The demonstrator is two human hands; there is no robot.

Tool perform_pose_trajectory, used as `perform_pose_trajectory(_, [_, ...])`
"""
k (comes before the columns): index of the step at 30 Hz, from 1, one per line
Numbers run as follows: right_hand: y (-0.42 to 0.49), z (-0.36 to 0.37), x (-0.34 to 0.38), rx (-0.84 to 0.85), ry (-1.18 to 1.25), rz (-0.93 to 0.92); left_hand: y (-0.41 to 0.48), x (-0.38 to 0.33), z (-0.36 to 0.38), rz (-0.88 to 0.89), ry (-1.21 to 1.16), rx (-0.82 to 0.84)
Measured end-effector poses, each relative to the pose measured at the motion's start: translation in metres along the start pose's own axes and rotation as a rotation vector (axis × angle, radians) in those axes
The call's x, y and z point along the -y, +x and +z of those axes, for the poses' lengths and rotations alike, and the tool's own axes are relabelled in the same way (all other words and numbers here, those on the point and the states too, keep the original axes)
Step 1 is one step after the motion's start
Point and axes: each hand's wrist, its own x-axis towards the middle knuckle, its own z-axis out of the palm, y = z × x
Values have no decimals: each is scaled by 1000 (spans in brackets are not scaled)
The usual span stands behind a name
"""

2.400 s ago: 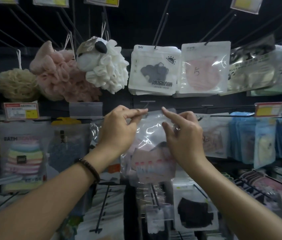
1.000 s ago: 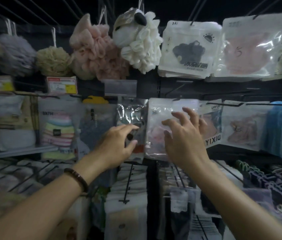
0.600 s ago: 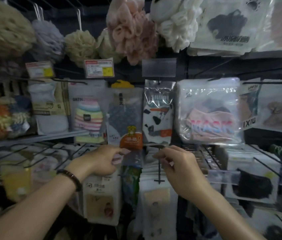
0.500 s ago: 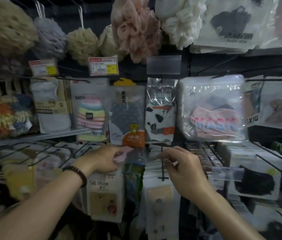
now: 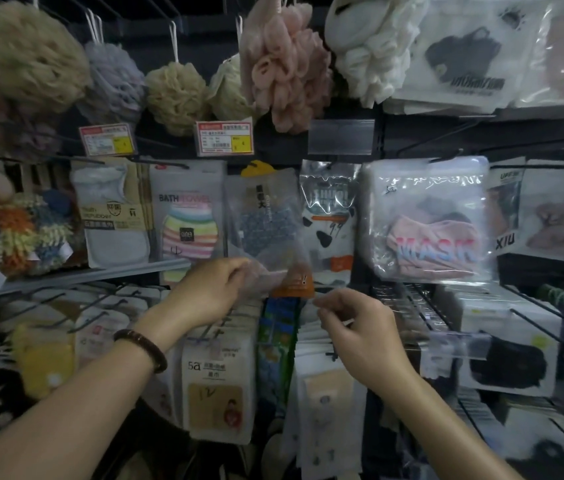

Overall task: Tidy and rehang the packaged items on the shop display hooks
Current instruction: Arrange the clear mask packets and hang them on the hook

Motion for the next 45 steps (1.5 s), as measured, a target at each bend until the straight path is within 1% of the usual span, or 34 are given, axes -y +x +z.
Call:
perform_pose_trajectory(3, [5, 4, 9, -38, 81, -6, -7, -22, -4, 24, -97, -81])
perform_pose_trajectory(4, [6, 4, 13, -39, 91, -19, -11, -31, -5, 22, -165, -100])
perform_pose_trajectory(6, [12, 4, 17, 6, 78, -37, -18, -50, -5, 1, -385, -80])
perform_pose_trajectory(7, [15, 3, 18, 43, 85, -30, -23, -60, -3, 5, -474, -35])
perform_pose_trajectory(8, [18, 3, 19, 84, 124, -11, -28, -71, -1, 32, -506, 2])
perform_pose_trajectory(11, [24, -2, 25, 127, 388, 44, -38, -95, 7, 173, -391, 44])
perform_pose_trajectory(12, [26, -6, 26, 109, 408, 35, -38, -101, 10, 197, -371, 93])
perform_pose_trajectory(15, [30, -23, 27, 29, 237, 1, -30, -106, 15, 219, -450, 289])
perform_pose_trajectory(16, [31, -29, 27, -3, 192, 6, -24, -105, 16, 235, -490, 311])
perform_pose_trajectory(19, [40, -44, 17, -121, 224, 12, -4, -103, 17, 201, -668, 263])
perform_pose_trajectory(21, [42, -57, 15, -182, 217, -2, 8, -107, 19, 121, -778, 196])
perform_pose_trajectory(24, [41, -82, 19, -186, 258, -38, 26, -117, 25, 10, -840, 42])
perform_pose_trajectory(26, [40, -97, 16, -204, 290, -46, 37, -127, 31, -49, -943, -73])
perform_pose_trajectory(28, [37, -109, 16, -241, 272, -32, 44, -138, 34, -64, -1021, -178])
perform_pose_trajectory(29, [36, -114, 16, -263, 246, -23, 47, -143, 35, -40, -1030, -217])
perform_pose_trajectory(31, [34, -127, 14, -352, 189, -56, 50, -153, 36, 41, -1006, -232])
perform_pose_trajectory(33, [38, -140, 11, -446, 103, -157, 52, -167, 37, 123, -952, -237])
perform_pose_trajectory(36, [50, -157, 2, -502, -33, -301, 58, -189, 38, 210, -905, -295])
perform_pose_trajectory(39, [64, -172, -3, -530, -113, -359, 70, -206, 35, 280, -850, -321])
perform_pose_trajectory(43, [81, -192, -4, -513, -165, -354, 78, -221, 28, 371, -753, -263])
perform_pose_trajectory(45, [87, -198, -7, -496, -191, -340, 81, -225, 28, 385, -693, -267])
